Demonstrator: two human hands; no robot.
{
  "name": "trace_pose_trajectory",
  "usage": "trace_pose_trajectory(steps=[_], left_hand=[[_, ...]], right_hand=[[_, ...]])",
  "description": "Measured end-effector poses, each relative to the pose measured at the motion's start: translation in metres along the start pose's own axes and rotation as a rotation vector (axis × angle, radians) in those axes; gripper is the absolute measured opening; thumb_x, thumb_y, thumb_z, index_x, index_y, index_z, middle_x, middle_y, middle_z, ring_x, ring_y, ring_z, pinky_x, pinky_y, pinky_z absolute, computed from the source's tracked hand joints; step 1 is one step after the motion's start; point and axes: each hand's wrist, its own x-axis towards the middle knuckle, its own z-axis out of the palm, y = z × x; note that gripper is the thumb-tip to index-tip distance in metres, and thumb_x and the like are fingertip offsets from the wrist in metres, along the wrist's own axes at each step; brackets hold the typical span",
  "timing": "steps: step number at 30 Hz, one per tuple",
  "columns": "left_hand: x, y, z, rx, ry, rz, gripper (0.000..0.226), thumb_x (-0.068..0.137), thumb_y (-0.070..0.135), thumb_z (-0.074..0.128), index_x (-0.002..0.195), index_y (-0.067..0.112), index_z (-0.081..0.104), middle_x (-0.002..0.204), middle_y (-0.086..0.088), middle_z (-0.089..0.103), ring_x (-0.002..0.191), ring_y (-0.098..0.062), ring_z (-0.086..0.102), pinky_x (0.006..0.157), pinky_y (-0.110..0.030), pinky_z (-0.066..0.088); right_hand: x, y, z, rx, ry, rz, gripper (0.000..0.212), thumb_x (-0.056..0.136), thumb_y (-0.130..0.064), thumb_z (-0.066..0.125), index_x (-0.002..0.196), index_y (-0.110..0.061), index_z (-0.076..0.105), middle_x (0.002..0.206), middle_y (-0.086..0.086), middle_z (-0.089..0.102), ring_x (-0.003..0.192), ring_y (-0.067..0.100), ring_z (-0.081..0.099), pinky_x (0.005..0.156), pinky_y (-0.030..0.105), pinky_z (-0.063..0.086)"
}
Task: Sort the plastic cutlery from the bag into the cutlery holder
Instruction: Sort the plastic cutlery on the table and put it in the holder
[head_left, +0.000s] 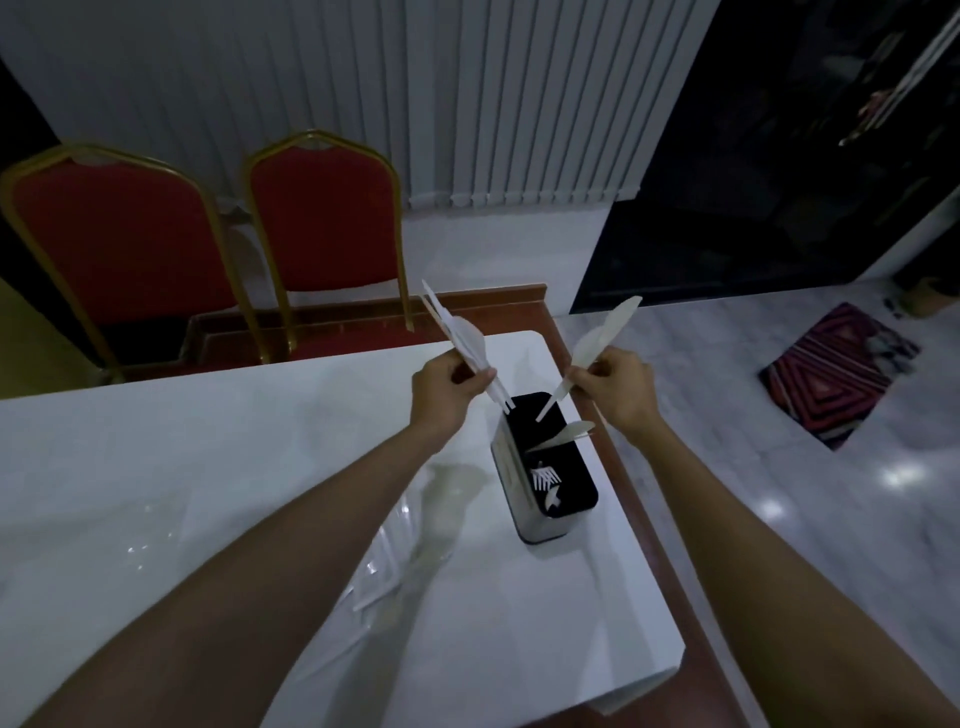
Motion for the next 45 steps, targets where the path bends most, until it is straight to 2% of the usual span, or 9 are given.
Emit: trace_pose_trajectory(steps=[6,12,15,19,25,31,39,42,45], left_hand=[[0.004,-0.016,0.051,0.194,-0.113,0.039,0.023,0.082,0.026,0.072,0.092,0.005,0.069,0.086,-0.012,0.072,0.079,-0.024,0.067,0.071,-0.031,0.05],[0.004,-0.035,0.067,0.352,-0.281,0.069,0.029,0.079,0.017,0.073,0.107,0.009,0.07,0.102,-0.011,0.073,0.091,-0.025,0.067,0.077,-0.025,0.048],[0.002,-0.039,0.067,0.414,-0.316,0.075,0.027,0.075,0.012,0.076,0.099,0.004,0.07,0.094,-0.014,0.072,0.081,-0.023,0.063,0.068,-0.024,0.042],[-0.001,-0.041,0.065,0.442,-0.34,0.108,0.023,0.071,0.007,0.077,0.091,-0.001,0.068,0.081,-0.009,0.064,0.074,-0.018,0.054,0.063,-0.025,0.039],[-0.011,-0.042,0.059,0.443,-0.38,0.195,0.039,0.074,-0.008,0.066,0.11,0.007,0.066,0.093,-0.006,0.062,0.079,-0.017,0.057,0.07,-0.022,0.047],[-0.027,-0.078,0.004,0.428,-0.275,0.188,0.05,0.081,-0.002,0.066,0.129,0.009,0.056,0.12,-0.012,0.059,0.106,-0.025,0.058,0.09,-0.028,0.048],[-0.085,-0.156,-0.102,0.503,-0.161,-0.064,0.033,0.08,0.005,0.069,0.113,0.003,0.065,0.107,-0.014,0.066,0.098,-0.027,0.062,0.084,-0.023,0.043],[-0.122,-0.198,-0.125,0.578,-0.147,-0.196,0.025,0.078,0.01,0.071,0.102,0.005,0.066,0.098,-0.013,0.064,0.094,-0.029,0.06,0.077,-0.024,0.039],[-0.146,-0.222,-0.136,0.65,-0.183,-0.301,0.028,0.073,0.022,0.076,0.089,0.015,0.055,0.088,-0.004,0.052,0.083,-0.023,0.052,0.069,-0.027,0.033]], right_hand=[[0.012,0.034,0.007,-0.156,-0.165,0.014,0.02,0.083,-0.02,0.075,0.097,-0.007,0.072,0.084,0.007,0.073,0.076,0.017,0.069,0.066,0.023,0.055],[0.016,0.055,0.027,-0.215,-0.279,0.02,0.018,0.082,-0.023,0.076,0.093,-0.01,0.071,0.081,-0.002,0.066,0.074,0.012,0.06,0.067,0.02,0.045],[0.017,0.058,0.031,-0.188,-0.293,0.029,0.013,0.083,-0.021,0.071,0.094,-0.014,0.073,0.082,-0.001,0.068,0.075,0.01,0.059,0.055,0.002,0.041],[0.015,0.058,0.034,-0.161,-0.322,0.037,0.026,0.084,-0.02,0.067,0.109,-0.017,0.068,0.1,0.0,0.069,0.089,0.014,0.064,0.067,0.008,0.046],[0.001,0.048,0.032,-0.021,-0.232,0.063,0.034,0.093,-0.027,0.053,0.125,-0.015,0.058,0.127,0.002,0.06,0.111,0.017,0.056,0.091,0.026,0.043],[-0.018,0.012,0.058,-0.133,0.056,-0.362,0.025,0.091,-0.011,0.055,0.115,-0.015,0.064,0.12,0.0,0.064,0.113,0.016,0.053,0.094,0.021,0.04],[-0.084,-0.004,0.163,-0.112,-0.324,-0.356,0.025,0.087,-0.002,0.055,0.107,-0.011,0.067,0.105,0.006,0.067,0.092,0.02,0.064,0.083,0.032,0.053],[-0.117,0.014,0.198,-0.289,-0.571,-0.209,0.014,0.089,-0.019,0.063,0.099,-0.011,0.066,0.098,0.008,0.069,0.09,0.023,0.066,0.077,0.028,0.051],[-0.146,0.037,0.224,-0.472,-0.72,0.022,0.042,0.084,-0.055,0.063,0.074,-0.016,0.055,0.082,0.007,0.063,0.081,0.026,0.067,0.069,0.029,0.05]])
